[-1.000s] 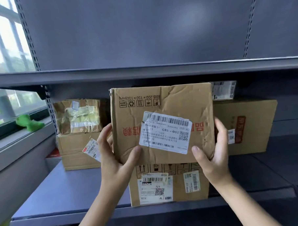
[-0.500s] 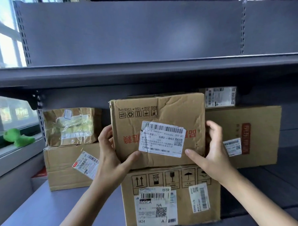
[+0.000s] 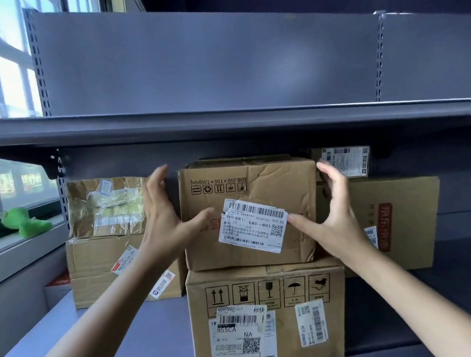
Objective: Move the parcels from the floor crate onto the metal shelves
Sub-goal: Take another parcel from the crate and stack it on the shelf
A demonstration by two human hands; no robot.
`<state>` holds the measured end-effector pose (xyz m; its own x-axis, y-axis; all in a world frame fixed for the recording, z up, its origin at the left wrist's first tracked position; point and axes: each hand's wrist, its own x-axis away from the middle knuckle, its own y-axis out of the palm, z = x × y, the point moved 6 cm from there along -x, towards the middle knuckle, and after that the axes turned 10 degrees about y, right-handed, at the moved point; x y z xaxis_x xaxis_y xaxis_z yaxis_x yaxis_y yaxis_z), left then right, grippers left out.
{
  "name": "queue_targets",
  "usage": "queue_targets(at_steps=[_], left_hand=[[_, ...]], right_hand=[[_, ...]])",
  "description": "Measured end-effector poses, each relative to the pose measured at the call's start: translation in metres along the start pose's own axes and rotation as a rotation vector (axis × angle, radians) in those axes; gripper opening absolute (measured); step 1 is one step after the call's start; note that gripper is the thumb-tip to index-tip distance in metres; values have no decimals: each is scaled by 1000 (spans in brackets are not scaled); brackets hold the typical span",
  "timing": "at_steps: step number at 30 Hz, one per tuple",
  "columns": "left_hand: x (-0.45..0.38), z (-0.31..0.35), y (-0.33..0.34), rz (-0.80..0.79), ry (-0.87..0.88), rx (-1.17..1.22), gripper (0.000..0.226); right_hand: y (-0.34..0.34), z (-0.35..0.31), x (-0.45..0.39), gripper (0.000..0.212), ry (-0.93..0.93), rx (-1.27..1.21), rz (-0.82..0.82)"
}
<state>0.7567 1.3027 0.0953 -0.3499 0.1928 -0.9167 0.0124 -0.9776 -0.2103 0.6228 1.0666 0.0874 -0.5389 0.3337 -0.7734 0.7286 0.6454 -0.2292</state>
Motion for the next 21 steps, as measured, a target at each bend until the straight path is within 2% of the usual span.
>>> queue_targets(at_steps=[3,6,16,21], left_hand=[[-23,8,1,0,53,-80,95],[-29,10,12,-21,57,-104,98],[-38,-2,38,-10,63,-114,66],[-38,-11,40,51,78,-102,66]], right_hand=[[4,-19,-25,87,-133,79,14],[13,-23,-42,80,-154,109,2],[17,13,-61,72,-138,58,57],[21,23,-61,66,-174,-2,95]])
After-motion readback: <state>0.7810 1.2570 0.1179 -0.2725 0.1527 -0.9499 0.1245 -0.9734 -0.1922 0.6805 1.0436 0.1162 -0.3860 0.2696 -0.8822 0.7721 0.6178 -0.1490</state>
